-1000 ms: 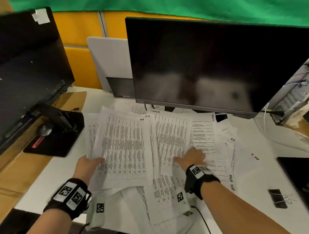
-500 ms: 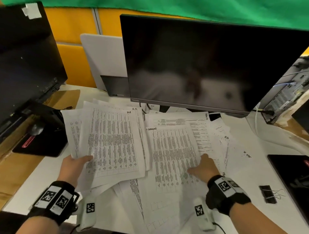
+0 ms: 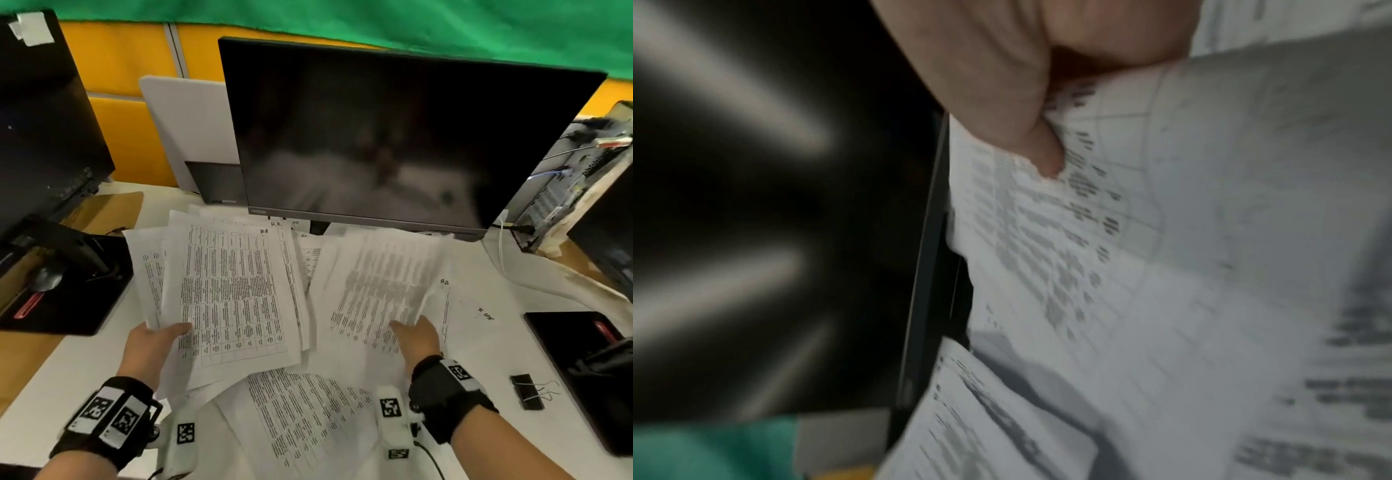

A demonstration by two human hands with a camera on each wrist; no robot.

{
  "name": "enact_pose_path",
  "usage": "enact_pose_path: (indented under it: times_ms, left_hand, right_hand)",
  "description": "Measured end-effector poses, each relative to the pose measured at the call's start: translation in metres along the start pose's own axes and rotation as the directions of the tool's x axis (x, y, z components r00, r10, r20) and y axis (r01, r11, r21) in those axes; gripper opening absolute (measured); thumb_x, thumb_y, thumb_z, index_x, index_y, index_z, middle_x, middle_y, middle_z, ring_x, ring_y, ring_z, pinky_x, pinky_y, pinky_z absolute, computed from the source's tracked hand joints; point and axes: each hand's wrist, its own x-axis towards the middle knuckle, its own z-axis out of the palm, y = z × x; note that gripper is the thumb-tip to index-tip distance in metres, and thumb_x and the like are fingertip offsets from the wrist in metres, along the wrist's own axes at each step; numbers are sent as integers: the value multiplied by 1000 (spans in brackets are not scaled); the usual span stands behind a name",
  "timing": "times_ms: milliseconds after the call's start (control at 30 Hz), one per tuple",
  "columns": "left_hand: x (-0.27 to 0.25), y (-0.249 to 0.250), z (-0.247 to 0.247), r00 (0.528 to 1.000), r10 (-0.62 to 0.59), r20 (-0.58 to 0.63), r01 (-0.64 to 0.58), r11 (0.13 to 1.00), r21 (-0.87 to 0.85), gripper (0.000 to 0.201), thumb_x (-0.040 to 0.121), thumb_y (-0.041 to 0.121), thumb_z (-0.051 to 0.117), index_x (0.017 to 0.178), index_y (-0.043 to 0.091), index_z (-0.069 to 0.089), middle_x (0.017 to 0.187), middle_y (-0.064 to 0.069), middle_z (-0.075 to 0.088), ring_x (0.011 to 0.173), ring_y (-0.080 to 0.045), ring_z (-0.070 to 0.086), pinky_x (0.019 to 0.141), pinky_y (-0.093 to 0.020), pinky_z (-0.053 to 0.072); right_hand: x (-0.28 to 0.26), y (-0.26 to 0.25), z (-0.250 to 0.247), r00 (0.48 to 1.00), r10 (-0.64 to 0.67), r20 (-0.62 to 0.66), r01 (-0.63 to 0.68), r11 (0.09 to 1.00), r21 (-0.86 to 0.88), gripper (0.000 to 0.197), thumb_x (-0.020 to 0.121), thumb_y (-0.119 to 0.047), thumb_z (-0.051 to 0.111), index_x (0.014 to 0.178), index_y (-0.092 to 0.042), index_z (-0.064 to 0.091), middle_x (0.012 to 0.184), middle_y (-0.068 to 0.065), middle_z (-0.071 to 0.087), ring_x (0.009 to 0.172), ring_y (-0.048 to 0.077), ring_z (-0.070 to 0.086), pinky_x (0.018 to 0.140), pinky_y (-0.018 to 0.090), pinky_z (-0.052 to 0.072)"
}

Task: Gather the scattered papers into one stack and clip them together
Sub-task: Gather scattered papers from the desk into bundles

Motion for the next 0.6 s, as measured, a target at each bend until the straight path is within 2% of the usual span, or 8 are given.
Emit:
enact_pose_path:
  times_ms: [67,100,233,300,400,467,533,600]
  left_hand:
    - [0,-1,1,1000,-4,2,4,1000,-9,37,83,6,65,118,-2,58,104,-18,64,94,-34,58,86,-41,44]
    - [0,-2,2,1000,-7,3,7,1000,-13,37,83,6,66,118,-2,58,104,-18,65,94,-34,59,86,-41,44]
    - [1,-5,10,999,-31,21,31,1000,-1,36,83,8,66,117,-2,58,105,-19,65,95,-35,59,86,-41,44]
    - [1,-5,12,999,-43,21,43,999,6,36,83,8,67,116,-3,58,105,-21,65,95,-36,61,86,-43,46]
    - [3,-3,12,999,-53,10,53,999,7,36,81,7,68,114,-5,59,103,-23,66,94,-39,63,86,-44,48]
    - [3,-1,9,999,-51,10,51,999,7,33,82,6,67,112,-4,59,100,-21,65,91,-36,62,83,-42,47]
    - [1,1,4,999,-47,-2,47,999,8,32,84,5,66,113,-4,58,98,-19,63,89,-34,60,82,-41,46]
    - [1,2,-3,999,-36,-22,36,999,11,35,85,4,64,118,-5,57,100,-18,62,88,-32,58,82,-40,45]
  right_hand:
    - [6,1,1,994,92,-62,-84,990,112,50,92,-19,58,135,1,44,129,7,53,118,36,53,95,38,44]
    - [9,1,4,987,140,-81,-129,983,128,56,89,-26,61,136,0,43,132,12,52,118,37,53,97,40,45]
    - [19,-11,21,956,270,-117,-276,960,-39,87,82,-45,66,145,-2,24,146,21,36,129,37,43,105,41,39]
    - [22,-19,25,947,279,-162,-300,945,-129,91,82,-47,65,145,-2,19,149,20,30,133,36,37,108,40,32]
    - [36,-20,32,942,277,-191,-303,945,-125,93,79,-38,70,144,-2,15,146,20,32,130,35,39,110,42,33]
    - [43,-19,32,941,304,-147,-310,951,-18,88,81,-27,69,147,-3,15,147,18,35,130,34,41,107,42,37]
    - [49,-23,29,939,336,-71,-325,936,139,68,89,-18,60,146,-5,25,146,15,39,129,31,45,102,39,41]
    - [47,-29,25,928,366,-67,-350,919,182,57,94,-19,54,143,-2,31,145,15,41,122,29,49,97,35,40]
